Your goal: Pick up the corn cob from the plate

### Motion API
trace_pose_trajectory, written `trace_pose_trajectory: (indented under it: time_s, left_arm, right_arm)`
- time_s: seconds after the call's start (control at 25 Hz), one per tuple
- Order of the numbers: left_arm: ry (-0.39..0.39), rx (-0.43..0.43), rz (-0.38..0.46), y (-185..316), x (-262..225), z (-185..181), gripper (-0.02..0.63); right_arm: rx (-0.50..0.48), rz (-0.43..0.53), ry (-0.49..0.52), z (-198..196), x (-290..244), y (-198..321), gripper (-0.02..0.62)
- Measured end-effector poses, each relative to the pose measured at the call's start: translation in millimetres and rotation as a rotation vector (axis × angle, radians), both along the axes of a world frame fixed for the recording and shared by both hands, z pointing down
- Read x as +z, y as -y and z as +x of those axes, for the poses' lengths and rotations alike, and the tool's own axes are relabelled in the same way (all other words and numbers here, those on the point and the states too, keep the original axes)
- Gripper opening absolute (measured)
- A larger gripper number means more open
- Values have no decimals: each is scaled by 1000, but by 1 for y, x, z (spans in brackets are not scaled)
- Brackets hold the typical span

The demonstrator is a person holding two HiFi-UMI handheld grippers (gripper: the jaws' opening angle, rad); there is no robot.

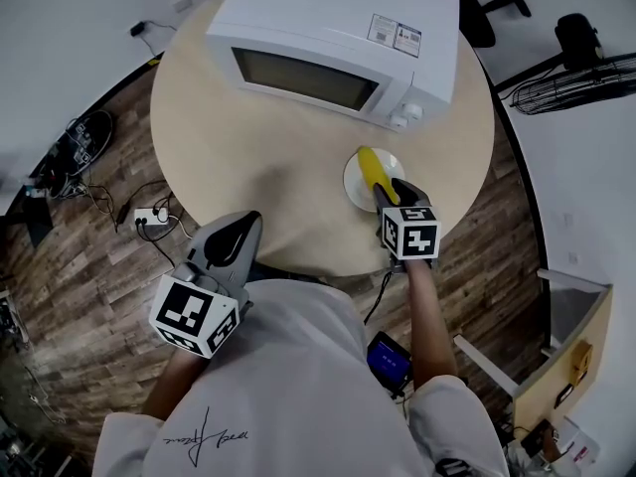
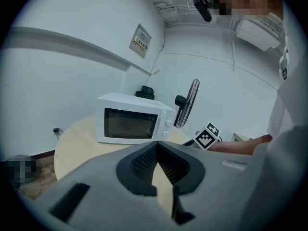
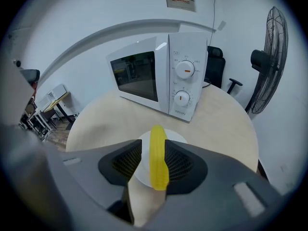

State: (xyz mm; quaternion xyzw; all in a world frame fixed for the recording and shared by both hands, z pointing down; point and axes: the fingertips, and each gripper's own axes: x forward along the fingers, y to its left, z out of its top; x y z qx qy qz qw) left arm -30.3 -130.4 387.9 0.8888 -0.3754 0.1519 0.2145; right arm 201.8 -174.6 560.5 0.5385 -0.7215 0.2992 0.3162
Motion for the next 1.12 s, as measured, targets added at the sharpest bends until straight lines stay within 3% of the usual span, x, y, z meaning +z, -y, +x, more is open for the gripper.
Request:
trace_pose_trajectory:
  time_s: [1.12]
  left_arm:
    - [17,-56,-48,22,15,-29,-8]
  right_arm:
    - [-83,-150,-102,3,52,21,222]
